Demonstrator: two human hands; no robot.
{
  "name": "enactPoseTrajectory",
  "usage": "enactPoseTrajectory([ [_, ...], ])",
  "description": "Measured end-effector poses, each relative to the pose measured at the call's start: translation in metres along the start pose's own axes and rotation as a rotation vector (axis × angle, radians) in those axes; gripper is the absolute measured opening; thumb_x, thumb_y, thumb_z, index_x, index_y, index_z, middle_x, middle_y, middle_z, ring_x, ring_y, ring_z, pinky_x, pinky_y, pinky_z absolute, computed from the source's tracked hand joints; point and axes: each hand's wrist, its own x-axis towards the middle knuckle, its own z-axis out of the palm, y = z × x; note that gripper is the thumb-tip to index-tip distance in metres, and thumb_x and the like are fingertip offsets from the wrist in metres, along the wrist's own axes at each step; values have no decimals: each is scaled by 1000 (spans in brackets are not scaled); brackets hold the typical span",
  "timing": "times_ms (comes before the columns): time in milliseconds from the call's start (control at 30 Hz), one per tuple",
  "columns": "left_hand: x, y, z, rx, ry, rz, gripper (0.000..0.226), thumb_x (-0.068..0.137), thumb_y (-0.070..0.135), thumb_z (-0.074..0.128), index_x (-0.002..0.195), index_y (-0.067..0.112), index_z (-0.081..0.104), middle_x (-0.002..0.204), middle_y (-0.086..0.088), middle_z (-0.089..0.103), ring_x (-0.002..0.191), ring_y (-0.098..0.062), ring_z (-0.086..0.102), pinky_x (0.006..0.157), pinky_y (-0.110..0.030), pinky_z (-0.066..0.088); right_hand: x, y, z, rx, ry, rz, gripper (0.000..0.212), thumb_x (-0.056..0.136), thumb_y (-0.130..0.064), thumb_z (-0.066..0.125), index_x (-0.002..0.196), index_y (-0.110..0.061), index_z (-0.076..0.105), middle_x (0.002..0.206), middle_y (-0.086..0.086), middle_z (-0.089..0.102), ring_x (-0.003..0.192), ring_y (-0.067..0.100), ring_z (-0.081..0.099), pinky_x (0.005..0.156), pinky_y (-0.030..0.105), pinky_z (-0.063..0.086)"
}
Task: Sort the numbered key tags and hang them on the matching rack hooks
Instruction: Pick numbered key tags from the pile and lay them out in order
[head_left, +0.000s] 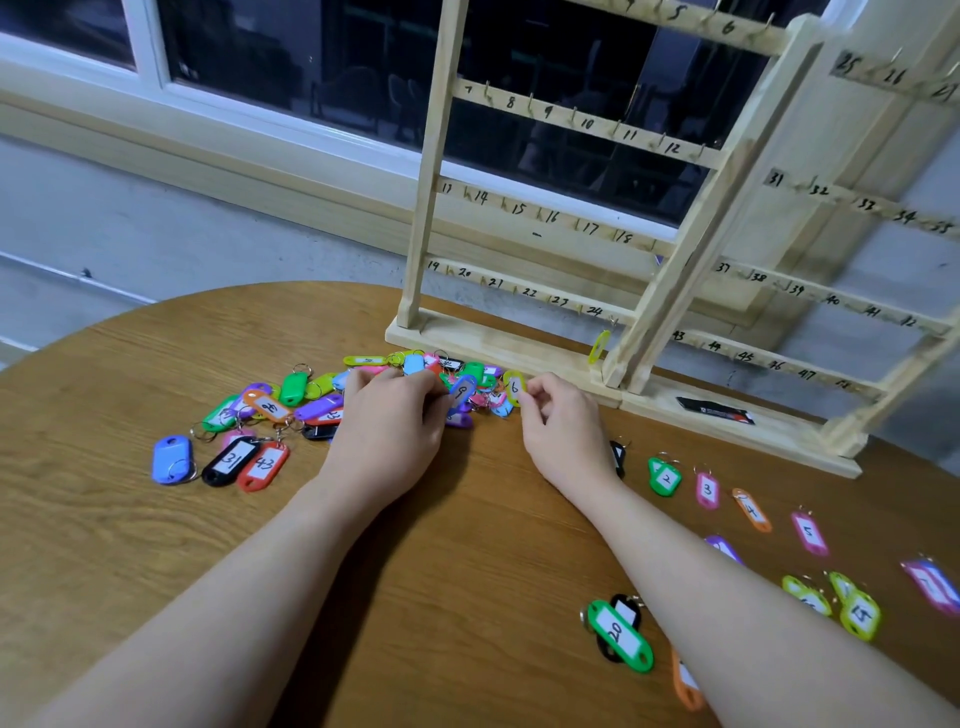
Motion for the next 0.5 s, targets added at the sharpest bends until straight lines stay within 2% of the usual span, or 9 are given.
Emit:
enactPoseTrajectory([
  [200, -1, 1, -3, -4, 36, 22, 17, 100, 32, 58, 97, 22, 71, 81, 1, 68, 85, -21, 56, 82, -31, 21, -4, -2, -4, 8, -4, -3, 12, 101, -20, 58, 89, -19, 63, 61, -8, 54, 54, 9, 47, 60, 31, 48],
  [333, -1, 1, -4, -33, 44, 16, 16, 98, 33, 63, 98, 23, 75, 81, -1, 68, 83, -23, 56, 84, -33, 26, -13, -3, -12, 91, 45, 99, 13, 100, -19, 60, 88, -20, 66, 66, -9, 57, 61, 12, 52, 58, 29, 43],
  [433, -4, 10, -7, -35, 31, 28, 18, 98, 31, 62, 107, 24, 76, 84, -3, 70, 87, -26, 57, 86, -36, 30, -27, 3, -26, 132, 79, 148, 14, 96, -24, 63, 84, -23, 69, 77, -5, 66, 73, 15, 60, 64, 28, 46],
  [500, -8, 20, -11, -35, 7, 46, 19, 96, 30, 64, 112, 24, 74, 86, -4, 71, 90, -29, 56, 88, -39, 32, -37, 8, -46, 139, 96, 163, 15, 96, -23, 64, 84, -22, 72, 81, -3, 68, 73, 13, 61, 64, 27, 45],
])
